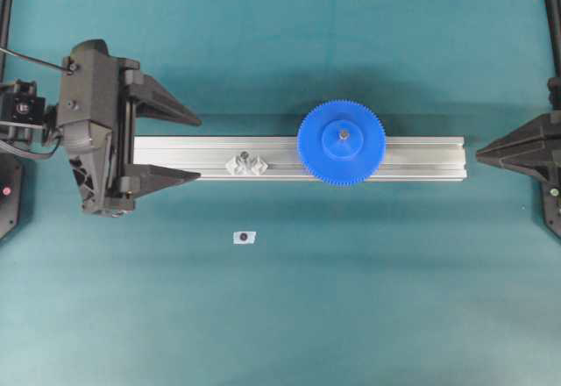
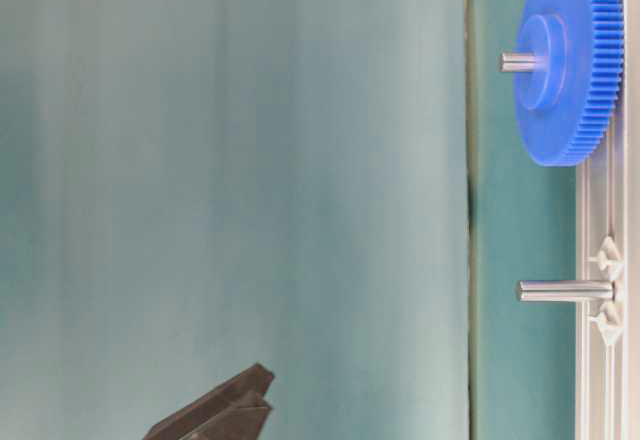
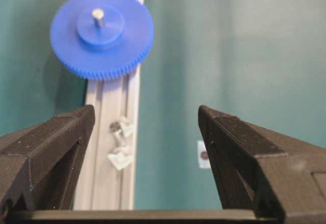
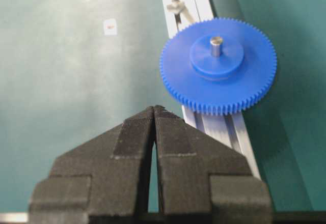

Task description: Find the location of the shaft and insert the large gear.

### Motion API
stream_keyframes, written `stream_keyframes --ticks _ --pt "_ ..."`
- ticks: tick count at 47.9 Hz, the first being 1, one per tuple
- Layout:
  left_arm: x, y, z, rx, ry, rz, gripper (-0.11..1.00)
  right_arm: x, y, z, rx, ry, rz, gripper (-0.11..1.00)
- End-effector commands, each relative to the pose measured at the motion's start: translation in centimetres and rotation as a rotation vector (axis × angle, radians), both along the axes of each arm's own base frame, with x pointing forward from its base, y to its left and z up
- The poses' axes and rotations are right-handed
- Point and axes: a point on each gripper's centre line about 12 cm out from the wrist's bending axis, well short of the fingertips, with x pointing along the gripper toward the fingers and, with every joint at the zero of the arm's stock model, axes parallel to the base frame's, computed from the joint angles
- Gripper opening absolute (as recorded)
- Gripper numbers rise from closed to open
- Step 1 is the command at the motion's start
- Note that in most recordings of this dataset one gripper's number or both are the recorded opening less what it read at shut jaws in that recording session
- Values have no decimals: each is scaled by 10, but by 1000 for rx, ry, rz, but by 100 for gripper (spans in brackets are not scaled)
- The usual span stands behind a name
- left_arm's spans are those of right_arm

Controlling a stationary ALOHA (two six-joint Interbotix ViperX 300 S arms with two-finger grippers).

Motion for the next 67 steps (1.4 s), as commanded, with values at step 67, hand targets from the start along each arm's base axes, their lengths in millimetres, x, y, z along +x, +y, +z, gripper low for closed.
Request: stream_keyframes --ticks 67 --pt "4 -1 0 -26 -23 3 83 2 0 3 5 -9 -5 6"
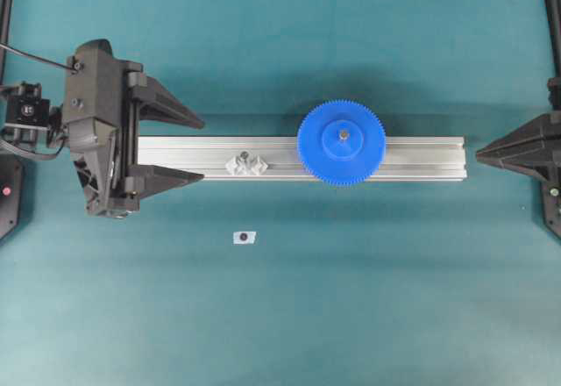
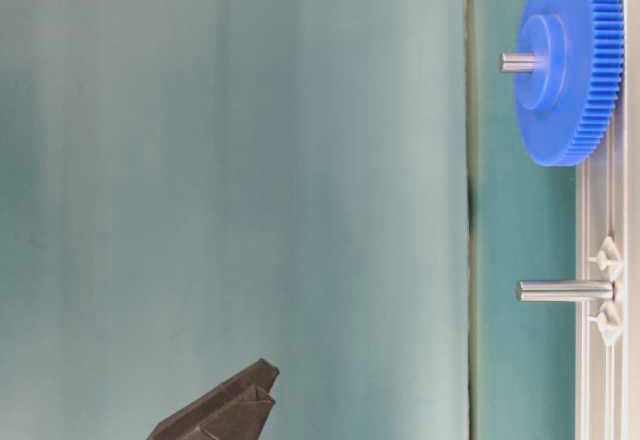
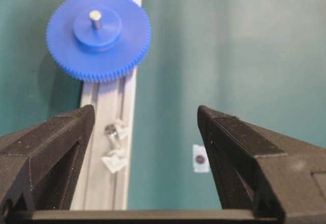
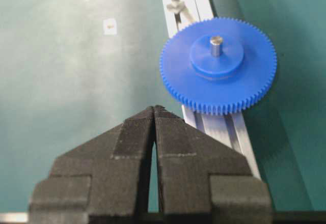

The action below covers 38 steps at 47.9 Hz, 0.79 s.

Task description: Find the location of the shaft and insert the large gear.

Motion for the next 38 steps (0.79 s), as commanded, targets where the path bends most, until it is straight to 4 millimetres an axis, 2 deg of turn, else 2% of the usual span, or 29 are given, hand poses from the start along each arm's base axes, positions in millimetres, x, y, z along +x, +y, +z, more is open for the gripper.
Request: stream_keyframes --ticks 1,38 --pt "1 -1 5 2 -21 -4 83 2 0 4 7 -11 -5 6" --pt "3 0 -2 -18 1 7 85 2 0 4 6 -12 -5 6"
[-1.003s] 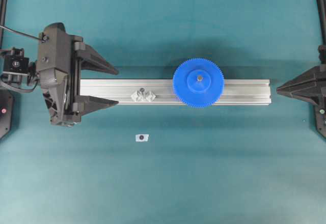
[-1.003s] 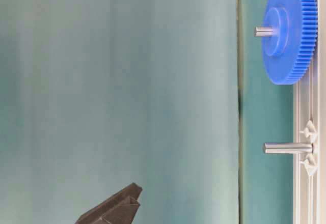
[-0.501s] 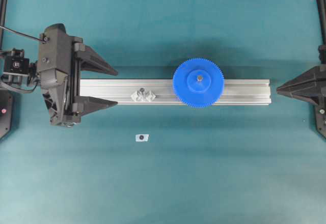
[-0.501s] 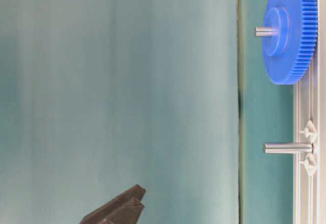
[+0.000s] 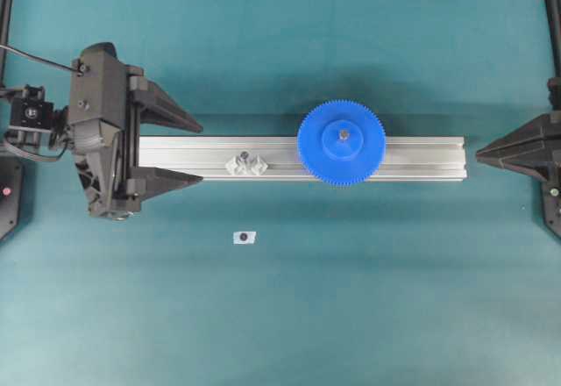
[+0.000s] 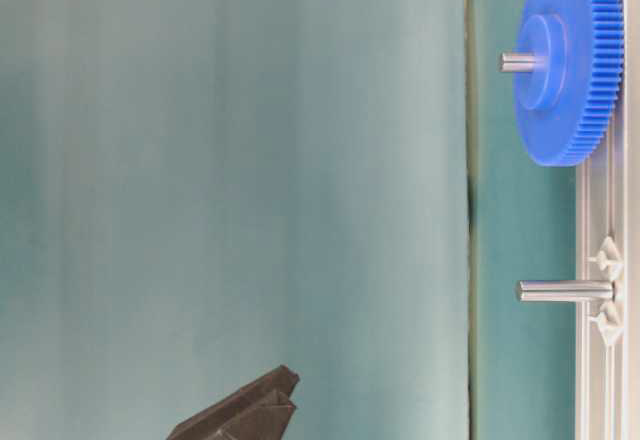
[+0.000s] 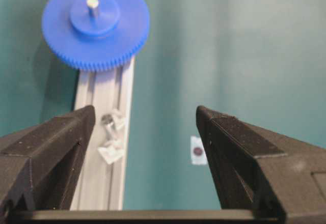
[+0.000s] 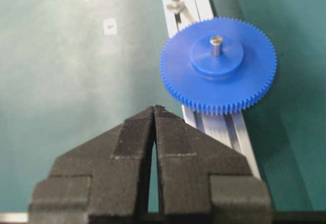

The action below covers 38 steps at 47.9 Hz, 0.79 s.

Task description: Find the location of the shaft and insert the large gear.

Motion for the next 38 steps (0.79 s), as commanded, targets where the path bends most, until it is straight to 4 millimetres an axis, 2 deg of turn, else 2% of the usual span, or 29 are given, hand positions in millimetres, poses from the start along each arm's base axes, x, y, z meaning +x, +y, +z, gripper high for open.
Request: stream_keyframes --ticks 1,10,38 --pt "3 0 8 -4 -26 0 86 2 0 4 7 -11 -5 6" --pt "10 3 8 -26 -22 17 91 2 0 4 7 -11 -5 6" --pt "11 3 4 -32 -10 20 91 2 0 3 7 -9 -5 6"
